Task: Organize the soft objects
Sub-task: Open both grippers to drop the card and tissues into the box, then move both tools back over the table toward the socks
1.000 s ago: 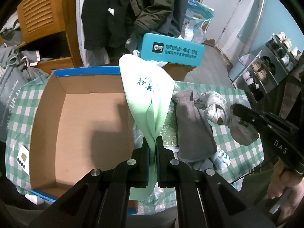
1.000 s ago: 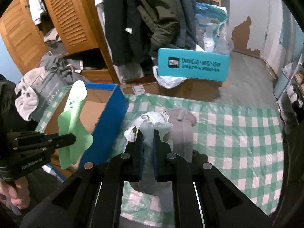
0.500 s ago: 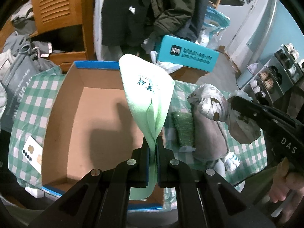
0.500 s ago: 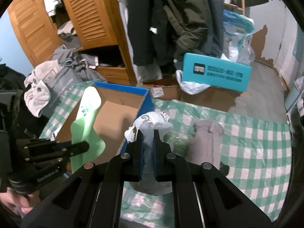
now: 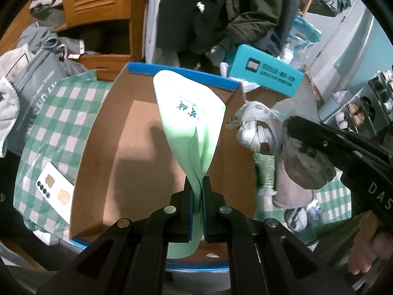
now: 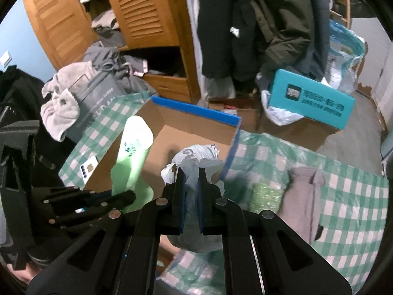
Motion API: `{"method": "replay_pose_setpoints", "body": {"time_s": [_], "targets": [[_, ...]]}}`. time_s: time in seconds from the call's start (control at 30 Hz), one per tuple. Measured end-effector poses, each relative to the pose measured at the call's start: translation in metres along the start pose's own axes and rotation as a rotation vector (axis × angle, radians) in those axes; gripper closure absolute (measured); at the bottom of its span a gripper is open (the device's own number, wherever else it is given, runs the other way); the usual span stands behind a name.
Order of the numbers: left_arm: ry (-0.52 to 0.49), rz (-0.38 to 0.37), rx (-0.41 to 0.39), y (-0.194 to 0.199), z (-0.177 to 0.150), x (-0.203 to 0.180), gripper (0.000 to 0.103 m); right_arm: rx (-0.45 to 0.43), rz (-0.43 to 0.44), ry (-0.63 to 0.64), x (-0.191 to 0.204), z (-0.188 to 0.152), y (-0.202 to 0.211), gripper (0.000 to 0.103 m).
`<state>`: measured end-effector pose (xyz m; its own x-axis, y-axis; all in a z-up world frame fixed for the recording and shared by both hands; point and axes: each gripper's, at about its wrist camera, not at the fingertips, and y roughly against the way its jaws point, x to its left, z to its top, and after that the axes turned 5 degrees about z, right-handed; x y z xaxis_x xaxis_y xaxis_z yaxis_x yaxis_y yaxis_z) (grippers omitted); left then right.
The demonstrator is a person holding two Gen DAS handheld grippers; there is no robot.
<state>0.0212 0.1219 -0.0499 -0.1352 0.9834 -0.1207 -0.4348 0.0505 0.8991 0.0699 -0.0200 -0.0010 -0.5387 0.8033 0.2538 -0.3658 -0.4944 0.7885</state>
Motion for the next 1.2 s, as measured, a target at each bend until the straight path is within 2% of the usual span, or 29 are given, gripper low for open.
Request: {"method": "replay_pose_setpoints", "body": {"time_s": [0.37,0.43,0.47,0.53,0.57,0.67,0.73,0.83,1.0,1.1,1.2], "targets": [[0.038,0.032,0.041,-0.021,-0.002,0.022,0.097,0.076,0.03,0.023,0.022,0.003,-0.039,0.096],[0.055,0.039,0.055,-0.025,-0.003,0.027,0.09,0.088,0.042,0.023,0.024,0.004,-0.044,0.095],[0.062,0.041,0.061,-0.028,-0.004,0.029,0.086,0.092,0.041,0.021,0.024,0.004,-0.046,0.092],[0.075,0.054,0.061,-0.028,-0.004,0.031,0.07,0.098,0.03,0.023,0.024,0.003,-0.047,0.086],[0.082,0.062,0.056,-0.028,-0.004,0.033,0.068,0.1,0.023,0.023,0.023,0.003,-0.048,0.079],[0.092,0.069,0.044,-0.024,-0.003,0.035,0.058,0.09,0.01,-0.001,0.017,0.001,-0.044,0.074],[0.093,0.074,0.036,-0.021,-0.003,0.033,0.057,0.085,0.001,-0.022,0.009,0.001,-0.04,0.07],[0.074,0.068,0.037,-0.02,-0.003,0.026,0.056,0.076,-0.008,-0.053,-0.001,-0.002,-0.034,0.054],[0.023,0.078,0.036,-0.018,-0.003,0.011,0.054,0.062,-0.031,-0.073,-0.013,-0.006,-0.022,0.052],[0.004,0.083,0.027,-0.014,-0.003,0.003,0.047,0.054,-0.047,-0.083,-0.02,-0.01,-0.015,0.046],[-0.012,0.086,0.017,-0.011,-0.002,-0.004,0.045,0.047,-0.063,-0.09,-0.027,-0.014,-0.009,0.043]]}}
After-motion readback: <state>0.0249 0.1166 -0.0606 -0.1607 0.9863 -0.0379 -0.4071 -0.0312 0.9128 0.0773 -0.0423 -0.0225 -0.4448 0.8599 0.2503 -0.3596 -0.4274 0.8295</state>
